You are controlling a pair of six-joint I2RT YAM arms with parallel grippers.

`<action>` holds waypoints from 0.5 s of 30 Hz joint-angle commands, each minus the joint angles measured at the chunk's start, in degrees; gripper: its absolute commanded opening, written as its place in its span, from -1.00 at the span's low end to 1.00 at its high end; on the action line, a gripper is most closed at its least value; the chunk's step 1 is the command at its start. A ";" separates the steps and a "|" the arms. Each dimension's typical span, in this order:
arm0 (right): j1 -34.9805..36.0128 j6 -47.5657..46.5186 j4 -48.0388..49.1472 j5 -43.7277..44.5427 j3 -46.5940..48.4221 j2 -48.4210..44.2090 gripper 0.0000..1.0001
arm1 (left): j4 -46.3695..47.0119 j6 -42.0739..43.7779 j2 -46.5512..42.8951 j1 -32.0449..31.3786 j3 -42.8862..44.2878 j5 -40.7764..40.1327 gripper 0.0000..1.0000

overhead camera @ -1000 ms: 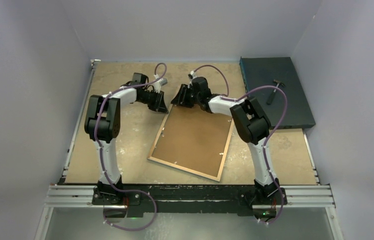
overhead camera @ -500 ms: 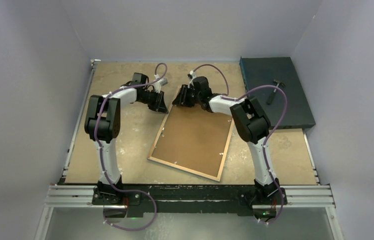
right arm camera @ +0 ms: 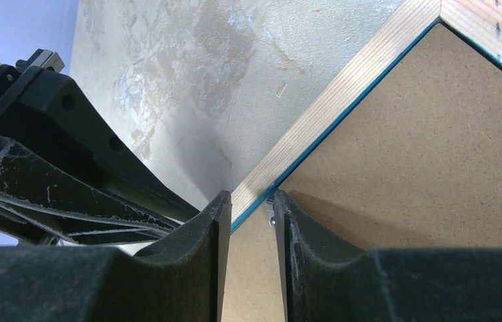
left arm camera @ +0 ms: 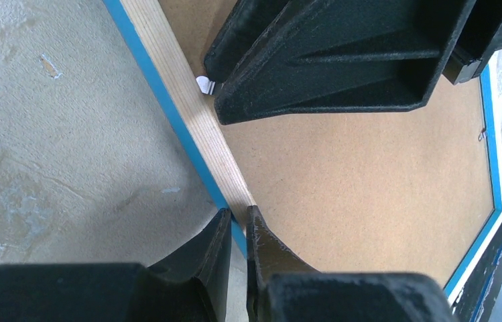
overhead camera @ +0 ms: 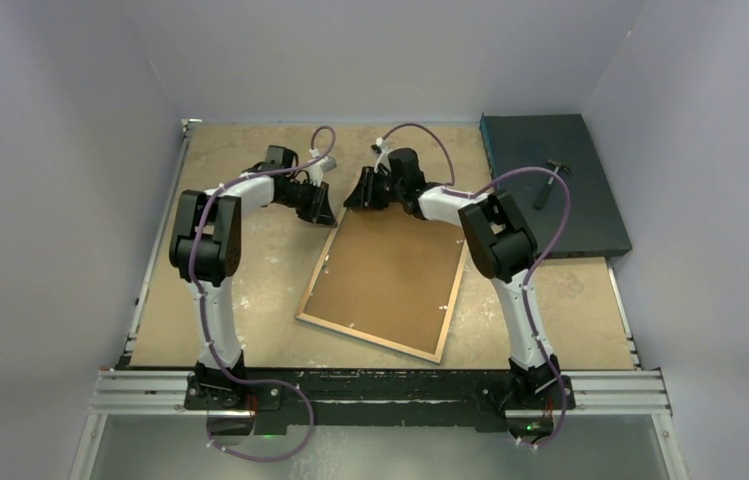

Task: Put the photo into the frame

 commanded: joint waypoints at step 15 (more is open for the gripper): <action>5.92 -1.44 -1.42 -6.65 -3.31 5.16 -0.42 | -1.21 3.15 1.85 -3.32 -0.35 0.32 -0.88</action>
